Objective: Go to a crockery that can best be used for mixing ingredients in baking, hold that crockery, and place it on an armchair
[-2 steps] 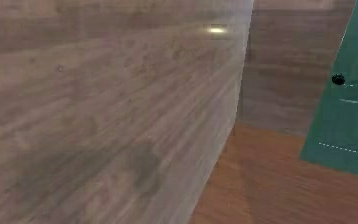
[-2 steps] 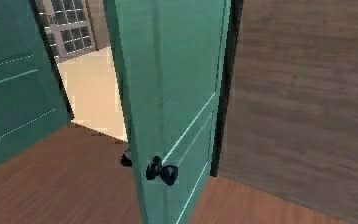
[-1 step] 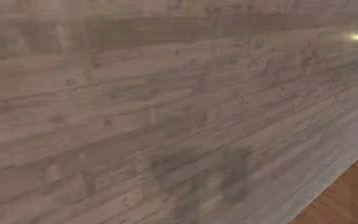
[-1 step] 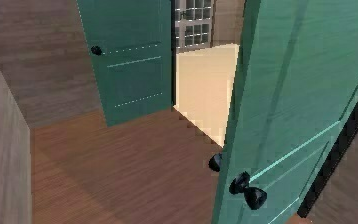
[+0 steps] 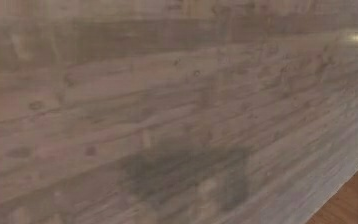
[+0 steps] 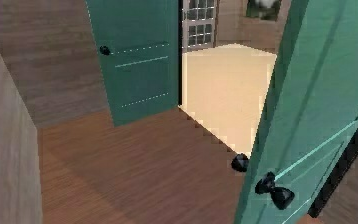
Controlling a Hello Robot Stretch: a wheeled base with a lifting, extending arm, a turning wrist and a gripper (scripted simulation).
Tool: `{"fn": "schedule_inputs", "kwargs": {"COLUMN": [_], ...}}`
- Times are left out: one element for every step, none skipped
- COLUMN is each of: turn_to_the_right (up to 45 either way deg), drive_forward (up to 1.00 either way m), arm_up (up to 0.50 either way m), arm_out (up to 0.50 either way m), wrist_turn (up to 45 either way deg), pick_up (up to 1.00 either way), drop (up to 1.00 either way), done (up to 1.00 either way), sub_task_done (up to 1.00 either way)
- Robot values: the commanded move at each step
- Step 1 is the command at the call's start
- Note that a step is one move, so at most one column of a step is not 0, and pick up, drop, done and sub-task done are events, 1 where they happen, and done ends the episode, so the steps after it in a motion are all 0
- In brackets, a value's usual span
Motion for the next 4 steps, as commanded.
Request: {"fn": "schedule_inputs", "kwargs": {"turn_to_the_right": [45.0,45.0,45.0,0.0], "drive_forward": [0.00,0.00,0.00,0.05], "arm_up": [0.00,0.00,0.00,0.00], "arm_out": [0.00,0.00,0.00,0.00], "wrist_turn": [0.0,0.0,0.0,0.0], "pick_up": [0.00,0.00,0.00,0.00], "drop": [0.00,0.00,0.00,0.00], "done": [0.00,0.00,0.00,0.00], "sub_task_done": [0.00,0.00,0.00,0.00]}}
